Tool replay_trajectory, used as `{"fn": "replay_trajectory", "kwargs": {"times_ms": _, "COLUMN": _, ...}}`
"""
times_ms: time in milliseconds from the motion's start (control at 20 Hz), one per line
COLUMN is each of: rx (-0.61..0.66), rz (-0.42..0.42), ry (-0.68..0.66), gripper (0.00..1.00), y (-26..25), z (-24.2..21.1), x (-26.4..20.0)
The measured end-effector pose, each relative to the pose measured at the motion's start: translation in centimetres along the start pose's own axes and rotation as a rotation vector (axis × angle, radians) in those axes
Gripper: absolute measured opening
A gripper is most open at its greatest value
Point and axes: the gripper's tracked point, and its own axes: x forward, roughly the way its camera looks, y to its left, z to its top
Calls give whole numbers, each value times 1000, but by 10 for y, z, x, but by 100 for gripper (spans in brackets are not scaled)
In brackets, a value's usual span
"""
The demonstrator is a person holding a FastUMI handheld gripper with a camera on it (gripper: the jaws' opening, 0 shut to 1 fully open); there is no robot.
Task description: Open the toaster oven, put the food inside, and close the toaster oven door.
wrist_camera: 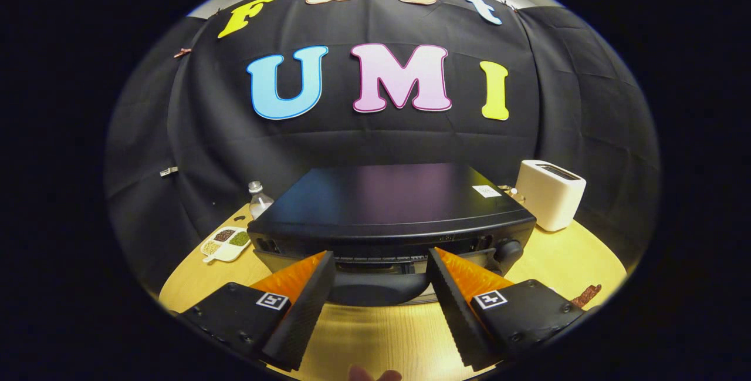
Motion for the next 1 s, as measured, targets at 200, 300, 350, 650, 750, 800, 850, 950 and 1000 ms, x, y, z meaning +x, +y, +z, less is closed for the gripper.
{"fn": "replay_trajectory", "kwargs": {"times_ms": 200, "rx": 5, "rz": 1, "ry": 10, "gripper": 98, "y": -2, "z": -10, "x": -13}}
{"fn": "replay_trajectory", "kwargs": {"times_ms": 300, "rx": 1, "rz": -1, "ry": 1, "gripper": 98, "y": -1, "z": -10, "x": -14}}
{"fn": "replay_trajectory", "kwargs": {"times_ms": 350, "rx": 6, "rz": -3, "ry": -3, "gripper": 98, "y": -2, "z": -8, "x": -12}}
{"fn": "replay_trajectory", "kwargs": {"times_ms": 650, "rx": 5, "rz": 12, "ry": 3, "gripper": 98, "y": -1, "z": 7, "x": 9}}
{"fn": "replay_trajectory", "kwargs": {"times_ms": 750, "rx": -2, "rz": 13, "ry": 7, "gripper": 98, "y": 0, "z": 5, "x": 6}}
{"fn": "replay_trajectory", "kwargs": {"times_ms": 800, "rx": -3, "rz": 12, "ry": 6, "gripper": 98, "y": -1, "z": 4, "x": 2}}
{"fn": "replay_trajectory", "kwargs": {"times_ms": 850, "rx": 0, "rz": 12, "ry": 4, "gripper": 98, "y": -1, "z": 1, "x": -1}}
{"fn": "replay_trajectory", "kwargs": {"times_ms": 950, "rx": 5, "rz": 12, "ry": 5, "gripper": 98, "y": -1, "z": -5, "x": -9}}
{"fn": "replay_trajectory", "kwargs": {"times_ms": 1000, "rx": 2, "rz": 13, "ry": 10, "gripper": 98, "y": -1, "z": -9, "x": -14}}
